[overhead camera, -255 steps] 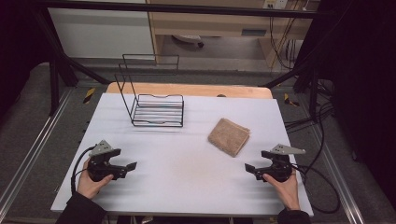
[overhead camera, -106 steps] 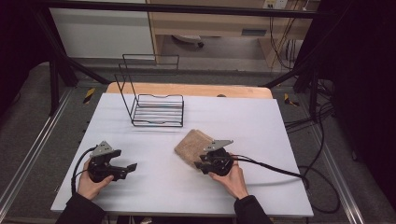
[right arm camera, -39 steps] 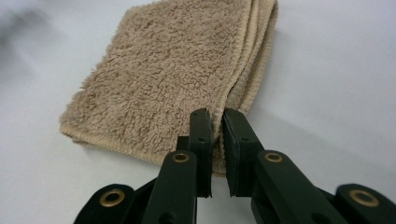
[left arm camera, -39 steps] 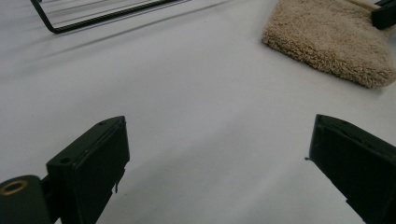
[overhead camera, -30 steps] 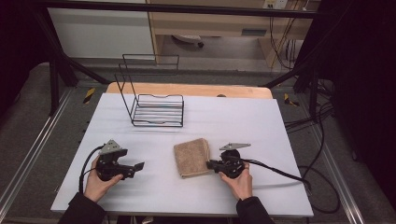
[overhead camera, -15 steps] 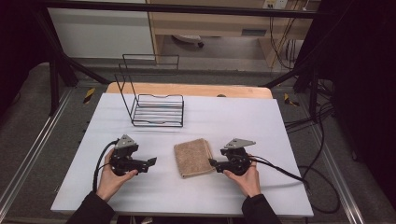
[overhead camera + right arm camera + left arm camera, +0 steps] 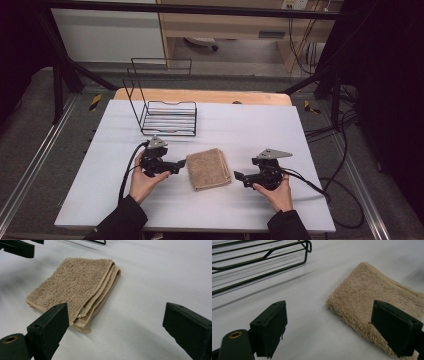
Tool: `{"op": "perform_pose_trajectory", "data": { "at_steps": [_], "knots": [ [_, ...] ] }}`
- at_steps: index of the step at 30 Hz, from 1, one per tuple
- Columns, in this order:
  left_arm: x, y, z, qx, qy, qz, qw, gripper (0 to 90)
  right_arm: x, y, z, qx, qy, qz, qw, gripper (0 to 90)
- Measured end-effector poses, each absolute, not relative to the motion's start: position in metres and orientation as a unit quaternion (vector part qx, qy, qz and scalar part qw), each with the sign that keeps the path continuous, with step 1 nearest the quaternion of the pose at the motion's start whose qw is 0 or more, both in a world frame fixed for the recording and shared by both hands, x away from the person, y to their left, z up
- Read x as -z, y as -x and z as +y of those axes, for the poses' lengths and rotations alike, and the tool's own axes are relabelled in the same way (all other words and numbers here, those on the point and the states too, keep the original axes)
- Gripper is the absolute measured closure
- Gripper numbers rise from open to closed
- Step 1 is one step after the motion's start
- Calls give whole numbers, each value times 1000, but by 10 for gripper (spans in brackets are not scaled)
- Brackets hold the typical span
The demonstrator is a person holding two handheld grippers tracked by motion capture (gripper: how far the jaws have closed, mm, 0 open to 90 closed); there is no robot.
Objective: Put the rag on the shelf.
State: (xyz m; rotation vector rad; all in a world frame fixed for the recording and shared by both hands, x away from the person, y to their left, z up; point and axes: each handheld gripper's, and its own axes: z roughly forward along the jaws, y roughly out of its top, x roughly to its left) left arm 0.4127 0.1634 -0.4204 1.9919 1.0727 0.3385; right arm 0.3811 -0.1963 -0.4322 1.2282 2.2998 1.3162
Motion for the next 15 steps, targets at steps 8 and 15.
{"op": "perform_pose_trajectory", "data": {
  "at_steps": [8, 15],
  "knots": [
    [430, -426, 144, -144, -797, 436, 393, 257, 435, -382, -196, -439, -422, 785, 110, 60],
    [441, -433, 137, -132, -799, 442, 386, 406, 436, -383, -195, -439, -423, 785, 110, 64]
  ]
}}
